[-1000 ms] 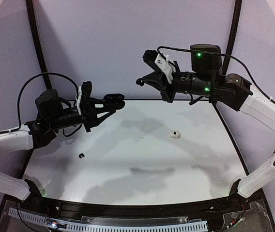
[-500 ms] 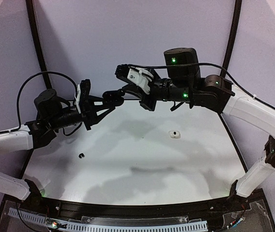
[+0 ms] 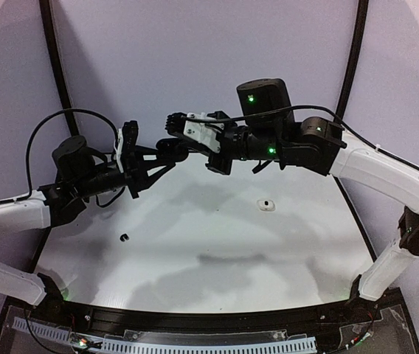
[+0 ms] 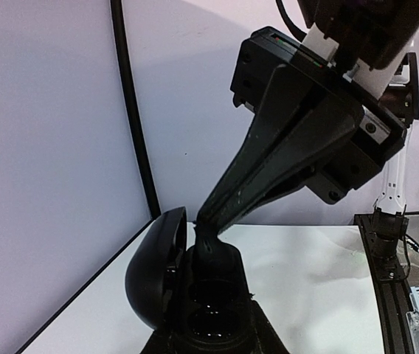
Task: Insert the wireless bluetooth earbuds into the charging case
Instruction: Insert the right earbud into the right side groove of the charging case.
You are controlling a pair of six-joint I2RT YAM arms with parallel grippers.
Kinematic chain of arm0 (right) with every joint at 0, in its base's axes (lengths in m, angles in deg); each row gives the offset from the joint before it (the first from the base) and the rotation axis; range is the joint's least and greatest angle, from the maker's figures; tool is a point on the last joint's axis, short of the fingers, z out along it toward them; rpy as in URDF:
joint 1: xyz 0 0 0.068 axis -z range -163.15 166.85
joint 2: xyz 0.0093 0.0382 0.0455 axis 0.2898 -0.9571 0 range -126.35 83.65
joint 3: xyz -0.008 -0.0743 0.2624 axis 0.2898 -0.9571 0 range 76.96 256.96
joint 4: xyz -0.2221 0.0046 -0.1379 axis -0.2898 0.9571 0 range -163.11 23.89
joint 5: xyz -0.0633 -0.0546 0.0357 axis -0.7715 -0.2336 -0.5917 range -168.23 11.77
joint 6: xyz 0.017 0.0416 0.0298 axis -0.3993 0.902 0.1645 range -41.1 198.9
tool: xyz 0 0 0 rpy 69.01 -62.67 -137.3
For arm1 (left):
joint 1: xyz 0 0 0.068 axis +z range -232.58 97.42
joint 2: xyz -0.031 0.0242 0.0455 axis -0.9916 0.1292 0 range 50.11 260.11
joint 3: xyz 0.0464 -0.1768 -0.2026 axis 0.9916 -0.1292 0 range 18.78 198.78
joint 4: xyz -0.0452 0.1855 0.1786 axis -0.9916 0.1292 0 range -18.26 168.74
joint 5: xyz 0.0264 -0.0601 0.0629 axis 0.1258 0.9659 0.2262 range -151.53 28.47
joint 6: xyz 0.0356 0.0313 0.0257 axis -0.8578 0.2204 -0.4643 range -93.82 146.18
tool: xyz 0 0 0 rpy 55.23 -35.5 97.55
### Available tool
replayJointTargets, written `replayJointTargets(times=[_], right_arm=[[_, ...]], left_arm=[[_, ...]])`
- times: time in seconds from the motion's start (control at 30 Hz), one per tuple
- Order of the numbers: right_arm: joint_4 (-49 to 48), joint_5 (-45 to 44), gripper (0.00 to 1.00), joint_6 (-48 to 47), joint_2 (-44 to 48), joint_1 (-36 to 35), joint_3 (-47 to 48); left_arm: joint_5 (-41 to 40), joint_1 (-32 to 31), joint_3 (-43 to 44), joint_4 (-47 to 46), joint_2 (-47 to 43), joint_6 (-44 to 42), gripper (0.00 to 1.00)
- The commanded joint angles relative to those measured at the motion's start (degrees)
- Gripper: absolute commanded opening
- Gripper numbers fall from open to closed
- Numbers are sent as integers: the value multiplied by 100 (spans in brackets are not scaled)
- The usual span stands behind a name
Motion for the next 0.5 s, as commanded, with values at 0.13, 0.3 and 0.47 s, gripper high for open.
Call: replayJointTargets(times=[0.13,0.3,0.47], right_arm=[[231,-235,0,-326,-162,-150,138],[364,-293,0,-492,-313,-271,250],[348,-322,11,-501,-263,-282,202]], left_arm=[[-41,24,73,-175,-75,138,1],[-80,24,50,-267,-82,221,1],[-195,32,39,-259,-112,390,1]])
